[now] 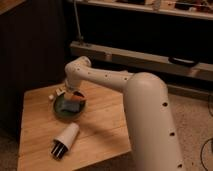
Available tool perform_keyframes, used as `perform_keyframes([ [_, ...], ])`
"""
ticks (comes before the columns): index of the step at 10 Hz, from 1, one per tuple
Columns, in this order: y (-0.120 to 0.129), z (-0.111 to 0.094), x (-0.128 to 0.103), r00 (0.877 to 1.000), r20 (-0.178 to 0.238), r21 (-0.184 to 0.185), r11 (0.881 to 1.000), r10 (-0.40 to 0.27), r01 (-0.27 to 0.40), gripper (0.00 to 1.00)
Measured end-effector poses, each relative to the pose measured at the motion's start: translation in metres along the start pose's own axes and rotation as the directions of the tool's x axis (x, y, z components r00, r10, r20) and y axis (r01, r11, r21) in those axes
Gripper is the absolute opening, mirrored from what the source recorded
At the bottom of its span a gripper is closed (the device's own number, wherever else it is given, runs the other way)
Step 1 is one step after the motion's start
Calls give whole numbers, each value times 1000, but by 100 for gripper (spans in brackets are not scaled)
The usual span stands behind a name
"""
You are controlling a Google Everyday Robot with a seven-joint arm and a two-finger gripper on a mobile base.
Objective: Place the pepper in the ceramic bowl
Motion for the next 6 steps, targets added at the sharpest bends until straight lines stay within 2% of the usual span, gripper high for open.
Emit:
perform_keyframes([
  [1,0,3,2,999,31,-25,1000,16,-16,46],
  [4,1,4,1,998,66,-39,999,20,-18,74],
  [5,2,4,0,997,76,-39,999,17,-14,79],
  [6,2,4,-1,997,82,-38,999,14,-11,80],
])
